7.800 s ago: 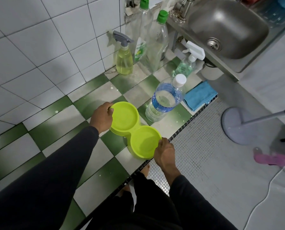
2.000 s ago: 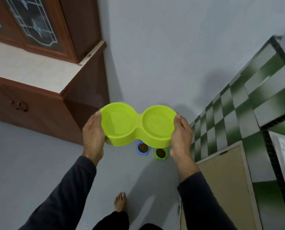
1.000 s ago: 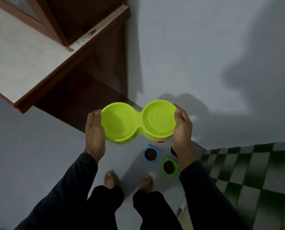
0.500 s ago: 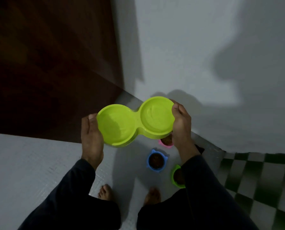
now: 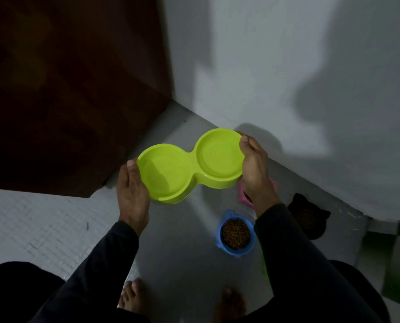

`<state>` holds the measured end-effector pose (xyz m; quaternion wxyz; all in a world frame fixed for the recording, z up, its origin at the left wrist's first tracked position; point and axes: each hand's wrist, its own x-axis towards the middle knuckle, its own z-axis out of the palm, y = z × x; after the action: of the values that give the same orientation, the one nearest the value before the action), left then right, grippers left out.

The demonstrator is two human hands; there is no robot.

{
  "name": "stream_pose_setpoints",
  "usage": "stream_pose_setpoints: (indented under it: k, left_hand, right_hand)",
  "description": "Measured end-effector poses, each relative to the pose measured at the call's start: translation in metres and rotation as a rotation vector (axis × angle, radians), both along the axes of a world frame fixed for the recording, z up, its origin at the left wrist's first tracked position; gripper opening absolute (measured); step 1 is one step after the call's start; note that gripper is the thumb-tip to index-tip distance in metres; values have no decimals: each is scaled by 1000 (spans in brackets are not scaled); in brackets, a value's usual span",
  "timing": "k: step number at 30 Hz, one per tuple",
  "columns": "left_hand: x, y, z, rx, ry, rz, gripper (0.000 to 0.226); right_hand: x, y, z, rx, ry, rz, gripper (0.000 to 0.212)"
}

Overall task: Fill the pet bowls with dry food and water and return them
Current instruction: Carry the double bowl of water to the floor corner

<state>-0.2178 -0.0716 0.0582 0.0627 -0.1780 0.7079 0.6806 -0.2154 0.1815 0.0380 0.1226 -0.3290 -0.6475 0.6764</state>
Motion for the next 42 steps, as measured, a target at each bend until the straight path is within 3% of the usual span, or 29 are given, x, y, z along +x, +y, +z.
stream_pose_setpoints:
  k: [5,9,17,22,35,39,42]
  left_hand:
    - [-1,-2,-56,0,5,13,32]
    - [-4,-6,-86,27,-49,25,44]
    - [-13,-13,-121,4,-117,-34,27]
    - [-12,-16,-138,5,-166,-68,39]
    - [-2,-24,-182,98,-344,12,30]
    - [2,-23,-188,83,-360,25,28]
    - [6,-24,-194,63,-358,20,28]
  right_hand:
    - [-7,1,-54,2,-55,20,24]
    - [-14,1,-86,-16,-80,32,15]
    - [-33,6,-128,-40,-122,75,15]
    - [-44,7,-145,-12,-149,118,14]
    - [-62,1,-193,25,-267,205,27]
    - [-62,-1,-202,48,-289,240,51]
    - [-61,0,-207,90,-276,274,45]
